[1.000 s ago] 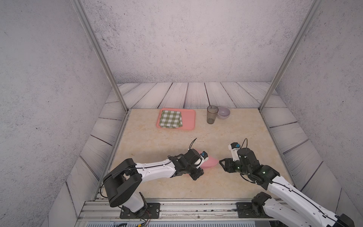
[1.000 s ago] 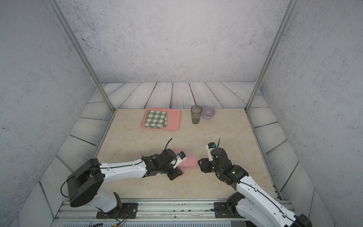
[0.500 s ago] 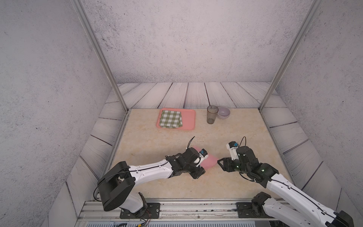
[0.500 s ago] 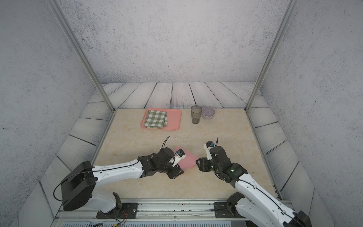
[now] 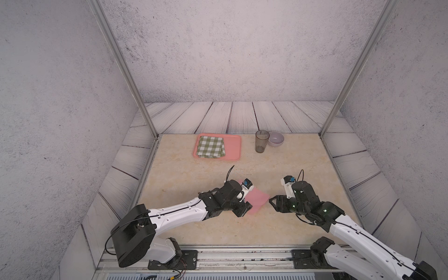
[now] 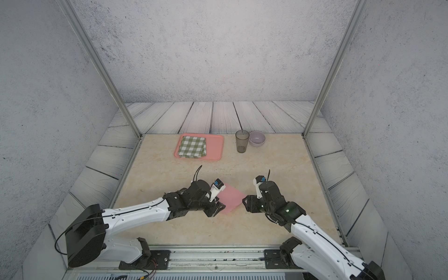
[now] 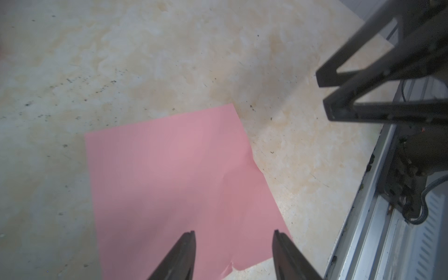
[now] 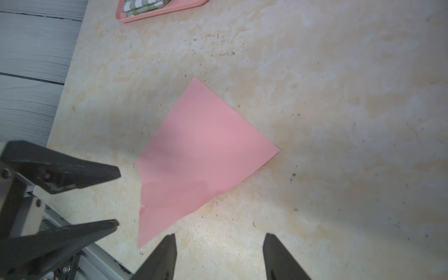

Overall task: Fold the square paper diagonally
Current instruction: Fold the paper at the center of the board.

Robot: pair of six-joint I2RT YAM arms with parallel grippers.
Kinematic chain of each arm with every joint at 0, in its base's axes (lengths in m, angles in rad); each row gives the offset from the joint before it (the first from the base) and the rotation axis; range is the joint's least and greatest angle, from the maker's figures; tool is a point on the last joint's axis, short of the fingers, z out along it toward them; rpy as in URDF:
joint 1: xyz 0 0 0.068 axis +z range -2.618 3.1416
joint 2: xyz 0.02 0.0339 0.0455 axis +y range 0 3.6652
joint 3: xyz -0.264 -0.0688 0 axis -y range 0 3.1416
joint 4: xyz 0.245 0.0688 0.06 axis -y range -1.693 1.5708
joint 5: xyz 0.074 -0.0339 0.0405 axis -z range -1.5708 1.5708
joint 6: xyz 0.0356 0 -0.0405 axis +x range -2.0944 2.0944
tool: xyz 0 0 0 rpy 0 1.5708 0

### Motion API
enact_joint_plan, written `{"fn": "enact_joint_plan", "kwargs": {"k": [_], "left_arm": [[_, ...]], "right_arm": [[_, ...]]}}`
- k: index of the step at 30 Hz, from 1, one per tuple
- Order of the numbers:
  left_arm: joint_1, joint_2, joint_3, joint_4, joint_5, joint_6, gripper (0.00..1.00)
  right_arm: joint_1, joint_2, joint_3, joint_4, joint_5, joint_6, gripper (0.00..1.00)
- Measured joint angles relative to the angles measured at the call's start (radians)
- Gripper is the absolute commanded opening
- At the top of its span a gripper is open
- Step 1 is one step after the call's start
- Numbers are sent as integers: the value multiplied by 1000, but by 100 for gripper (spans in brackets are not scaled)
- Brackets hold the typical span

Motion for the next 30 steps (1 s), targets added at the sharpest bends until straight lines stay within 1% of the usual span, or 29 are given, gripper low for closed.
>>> {"fn": "enact_joint_plan", "kwargs": {"k": [3, 5, 7, 9, 13, 17, 19, 22, 30], "left_arm": [[64, -22, 5, 2, -5, 6, 61], [109, -25, 16, 2, -1, 19, 63], [146, -24, 30, 2, 2, 31, 65], [172, -16, 49, 2, 7, 42, 65], [233, 86, 132, 2, 52, 64, 63], [297, 227, 208, -1, 122, 77, 58], [318, 288, 230, 0, 153, 84, 56], [330, 355, 241, 1, 186, 90, 56], [341, 410, 241, 4, 222, 79, 55]], "right_arm": [[18, -16, -1, -29, 0, 80, 66], [35, -39, -16, -31, -3, 143, 67], [48, -53, -52, -10, -15, 212, 67], [63, -55, -102, 19, -27, 280, 67], [133, -27, -174, 53, -26, 409, 67], [183, 35, -197, 155, -26, 499, 67], [200, 79, -203, 209, -25, 531, 67], [218, 139, -214, 296, -24, 573, 67], [243, 261, -248, 481, 0, 655, 66]]}}
